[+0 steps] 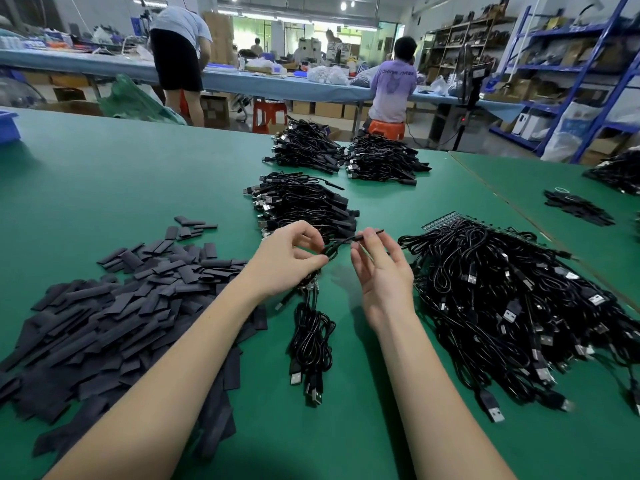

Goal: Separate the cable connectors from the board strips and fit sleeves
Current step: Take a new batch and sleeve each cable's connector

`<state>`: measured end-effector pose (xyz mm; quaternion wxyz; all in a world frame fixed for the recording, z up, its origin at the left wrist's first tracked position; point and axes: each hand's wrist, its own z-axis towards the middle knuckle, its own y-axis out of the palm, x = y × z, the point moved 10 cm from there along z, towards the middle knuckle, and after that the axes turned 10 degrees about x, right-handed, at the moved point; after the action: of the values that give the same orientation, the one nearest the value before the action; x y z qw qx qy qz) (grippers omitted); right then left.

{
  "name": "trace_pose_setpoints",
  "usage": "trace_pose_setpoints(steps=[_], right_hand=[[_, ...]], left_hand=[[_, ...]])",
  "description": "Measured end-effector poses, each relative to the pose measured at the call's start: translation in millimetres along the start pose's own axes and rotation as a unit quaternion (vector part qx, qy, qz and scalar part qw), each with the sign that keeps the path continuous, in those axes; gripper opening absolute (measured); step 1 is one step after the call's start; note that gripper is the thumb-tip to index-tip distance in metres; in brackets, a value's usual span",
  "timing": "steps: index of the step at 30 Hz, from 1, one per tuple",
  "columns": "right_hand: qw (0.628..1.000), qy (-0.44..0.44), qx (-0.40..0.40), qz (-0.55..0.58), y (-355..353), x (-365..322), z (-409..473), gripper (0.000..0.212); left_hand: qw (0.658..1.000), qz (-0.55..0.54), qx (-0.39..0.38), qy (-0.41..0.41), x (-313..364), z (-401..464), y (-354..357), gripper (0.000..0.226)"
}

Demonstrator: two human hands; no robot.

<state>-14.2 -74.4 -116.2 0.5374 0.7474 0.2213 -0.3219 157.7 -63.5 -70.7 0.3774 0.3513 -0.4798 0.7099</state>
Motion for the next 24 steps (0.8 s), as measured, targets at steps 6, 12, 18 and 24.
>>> trace_pose_setpoints(steps=[6, 12, 18, 24], right_hand=[[0.995, 0.062, 0.009, -0.072, -13.9, 5.3, 4.5, 0.036], [0.984, 0.070, -0.010, -0.164, -14.6, 9.1, 5.8, 0.009], [0.969, 0.061, -0.035, -0.235, -9.4, 12.0, 3.4, 0.013], [0.961, 0.057, -0.048, -0.268, -6.9, 12.9, 0.6, 0.012]], left_hand=[[0.987, 0.070, 0.124, 0.071, 15.3, 10.3, -36.1, 0.013], [0.954, 0.172, 0.179, 0.169, 46.0, 50.0, -34.8, 0.011], [0.892, 0.364, 0.142, 0.228, 36.6, 91.6, 6.0, 0.013], [0.898, 0.366, 0.107, 0.221, 19.3, 90.5, 8.4, 0.023]])
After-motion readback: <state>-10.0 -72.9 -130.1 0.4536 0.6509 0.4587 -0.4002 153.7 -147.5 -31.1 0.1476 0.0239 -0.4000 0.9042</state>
